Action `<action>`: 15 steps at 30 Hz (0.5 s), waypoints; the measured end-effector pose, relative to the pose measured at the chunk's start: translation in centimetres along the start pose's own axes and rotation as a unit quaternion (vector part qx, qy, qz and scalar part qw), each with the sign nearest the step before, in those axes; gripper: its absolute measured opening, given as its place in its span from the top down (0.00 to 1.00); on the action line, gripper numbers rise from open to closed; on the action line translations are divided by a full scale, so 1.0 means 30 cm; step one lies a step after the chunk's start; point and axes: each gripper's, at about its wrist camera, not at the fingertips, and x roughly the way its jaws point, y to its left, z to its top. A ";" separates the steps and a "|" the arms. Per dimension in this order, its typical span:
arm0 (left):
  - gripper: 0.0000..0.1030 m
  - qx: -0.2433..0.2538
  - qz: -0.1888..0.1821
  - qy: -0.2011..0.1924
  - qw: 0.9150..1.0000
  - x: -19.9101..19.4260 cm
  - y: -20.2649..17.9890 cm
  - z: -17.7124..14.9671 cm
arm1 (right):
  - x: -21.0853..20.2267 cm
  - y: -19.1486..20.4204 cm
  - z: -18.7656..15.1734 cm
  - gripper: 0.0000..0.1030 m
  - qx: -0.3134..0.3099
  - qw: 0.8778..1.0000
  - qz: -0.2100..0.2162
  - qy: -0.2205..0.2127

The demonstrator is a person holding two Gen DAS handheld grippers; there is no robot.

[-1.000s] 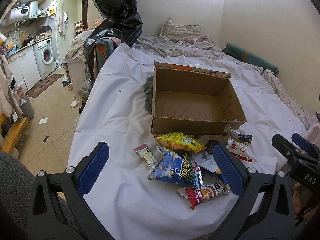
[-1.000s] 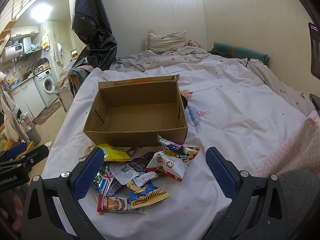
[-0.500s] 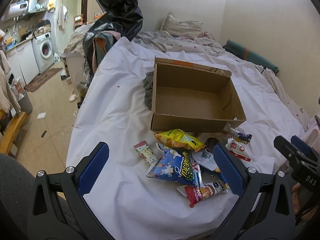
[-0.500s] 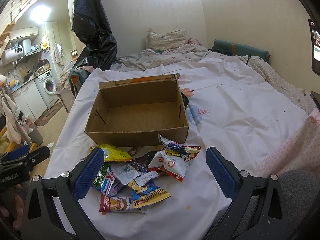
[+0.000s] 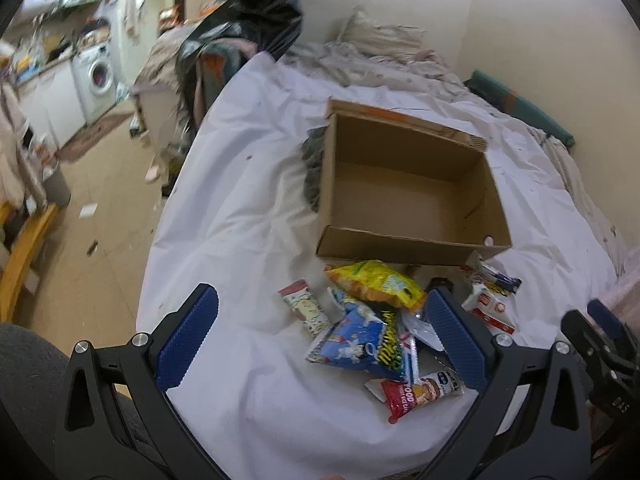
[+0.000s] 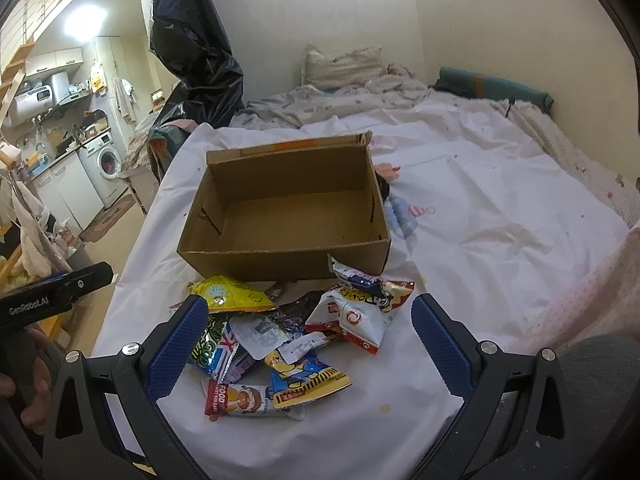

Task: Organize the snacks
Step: 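Grasp the pink-wrapped snack bar with the left gripper while the right gripper grasps the white tube packet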

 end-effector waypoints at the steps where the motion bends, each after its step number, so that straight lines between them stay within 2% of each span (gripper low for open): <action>1: 0.00 -0.007 0.006 0.008 1.000 0.013 0.017 0.010 | 0.004 -0.009 0.008 0.00 0.007 1.000 0.004 0.006; 6: 0.00 -0.041 0.024 0.065 0.997 0.114 0.096 0.091 | 0.056 -0.071 0.076 0.00 0.037 0.999 0.023 0.033; 9: 0.01 -0.072 0.023 0.108 0.991 0.197 0.135 0.125 | 0.100 -0.113 0.113 0.00 0.052 0.997 0.026 0.050; 12: 0.07 -0.092 0.021 0.147 0.985 0.286 0.140 0.129 | 0.144 -0.159 0.149 0.00 0.058 0.997 0.014 0.058; 15: 0.22 -0.138 0.022 0.187 0.972 0.388 0.153 0.083 | 0.175 -0.194 0.168 0.00 0.067 0.996 0.005 0.059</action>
